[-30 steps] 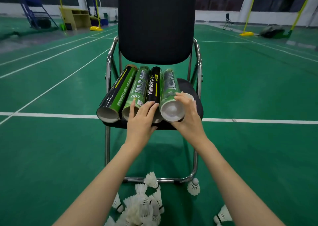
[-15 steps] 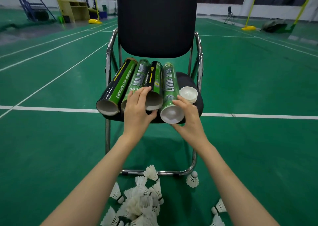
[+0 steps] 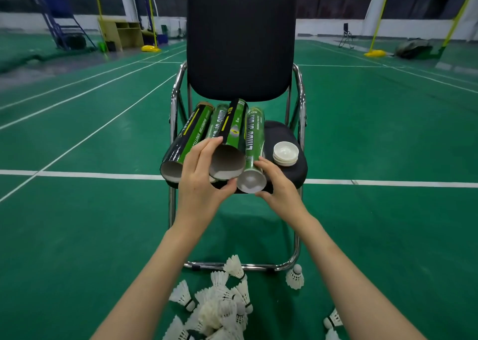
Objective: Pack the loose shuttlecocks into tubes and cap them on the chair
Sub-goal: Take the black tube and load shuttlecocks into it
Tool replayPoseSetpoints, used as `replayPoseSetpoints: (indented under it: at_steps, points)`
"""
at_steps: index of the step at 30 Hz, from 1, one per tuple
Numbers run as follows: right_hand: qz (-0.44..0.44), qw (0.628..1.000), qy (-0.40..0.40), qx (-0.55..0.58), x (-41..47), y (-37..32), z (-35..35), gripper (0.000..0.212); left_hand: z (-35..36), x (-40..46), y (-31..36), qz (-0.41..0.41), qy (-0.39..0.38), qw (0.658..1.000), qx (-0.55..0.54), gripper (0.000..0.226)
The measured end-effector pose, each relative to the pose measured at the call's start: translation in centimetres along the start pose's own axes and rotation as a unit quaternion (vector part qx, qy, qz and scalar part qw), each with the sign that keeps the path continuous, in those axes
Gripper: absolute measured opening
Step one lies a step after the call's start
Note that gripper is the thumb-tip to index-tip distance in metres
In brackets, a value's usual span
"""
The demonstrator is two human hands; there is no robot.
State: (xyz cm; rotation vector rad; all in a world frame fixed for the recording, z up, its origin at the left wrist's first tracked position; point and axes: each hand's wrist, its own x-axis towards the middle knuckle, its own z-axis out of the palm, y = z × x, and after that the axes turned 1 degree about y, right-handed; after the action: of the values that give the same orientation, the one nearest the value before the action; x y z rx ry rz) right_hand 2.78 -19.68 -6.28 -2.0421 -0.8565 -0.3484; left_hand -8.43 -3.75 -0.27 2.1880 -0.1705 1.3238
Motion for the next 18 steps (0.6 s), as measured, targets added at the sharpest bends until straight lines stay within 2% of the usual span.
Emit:
replayPoseSetpoints:
  at_steps: [3, 7, 10, 13, 18]
  points:
    - [0.013, 1.0, 0.003, 0.016, -0.2, -1.2, -0.6, 0.072, -1.6, 0.2, 0.8, -0.007, 0.007, 1.0, -0.009, 0.07]
    - [0.016, 0.997, 0.049, 0.061, 0.0, -4.0, -2.0, 0.077, -4.0, 0.3, 2.3, -0.036, 0.039, 0.998, -0.046, 0.069]
    - [-0.013, 0.992, 0.083, 0.093, 0.6, -7.4, -3.5, 0.081, -5.6, 0.7, 3.7, -0.079, 0.062, 0.989, -0.11, 0.068]
    - [-0.059, 0.987, 0.102, 0.109, 0.8, -11.0, -5.3, 0.083, -6.9, 1.3, 5.5, -0.085, 0.077, 0.982, -0.149, 0.068]
    - [-0.128, 0.981, 0.145, 0.032, 0.1, -14.6, -8.4, 0.081, -8.6, 2.2, 8.1, -0.109, 0.06, 0.956, -0.264, 0.065]
